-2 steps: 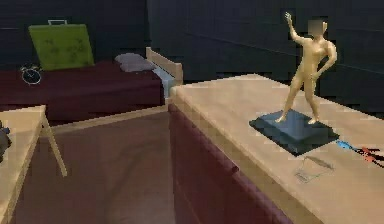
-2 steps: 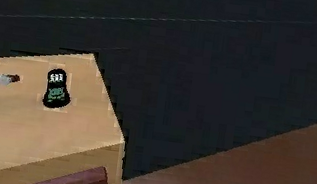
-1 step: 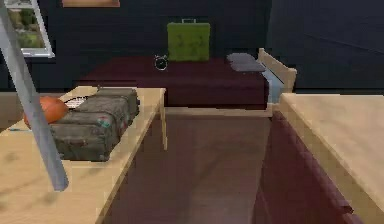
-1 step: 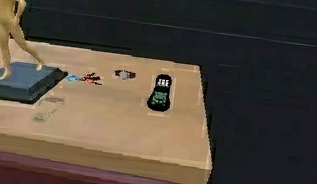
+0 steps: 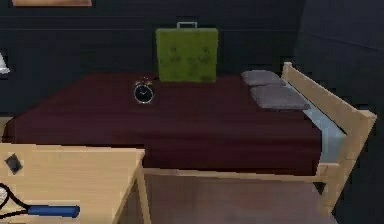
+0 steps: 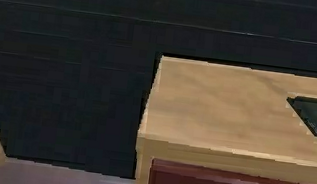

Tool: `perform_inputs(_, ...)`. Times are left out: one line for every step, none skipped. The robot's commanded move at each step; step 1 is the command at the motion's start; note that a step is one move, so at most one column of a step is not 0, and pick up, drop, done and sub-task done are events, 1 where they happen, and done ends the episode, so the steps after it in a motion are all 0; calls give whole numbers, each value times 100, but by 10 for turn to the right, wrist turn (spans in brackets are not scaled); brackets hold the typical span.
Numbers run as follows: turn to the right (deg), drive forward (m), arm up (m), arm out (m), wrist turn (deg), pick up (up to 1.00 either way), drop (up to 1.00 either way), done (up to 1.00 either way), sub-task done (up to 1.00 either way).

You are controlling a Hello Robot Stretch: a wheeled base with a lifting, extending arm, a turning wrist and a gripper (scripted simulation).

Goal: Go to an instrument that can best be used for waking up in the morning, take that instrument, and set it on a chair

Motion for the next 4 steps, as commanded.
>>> perform_inputs(0, 65, 0, 0, 0, 0, 0, 0, 0)
perform_inputs(-450, 0, 0, 0, 0, 0, 0, 0, 0)
perform_inputs(-450, 0, 0, 0, 0, 0, 0, 0, 0)
perform_inputs(-210, 0, 0, 0, 0, 0, 0, 0, 0)
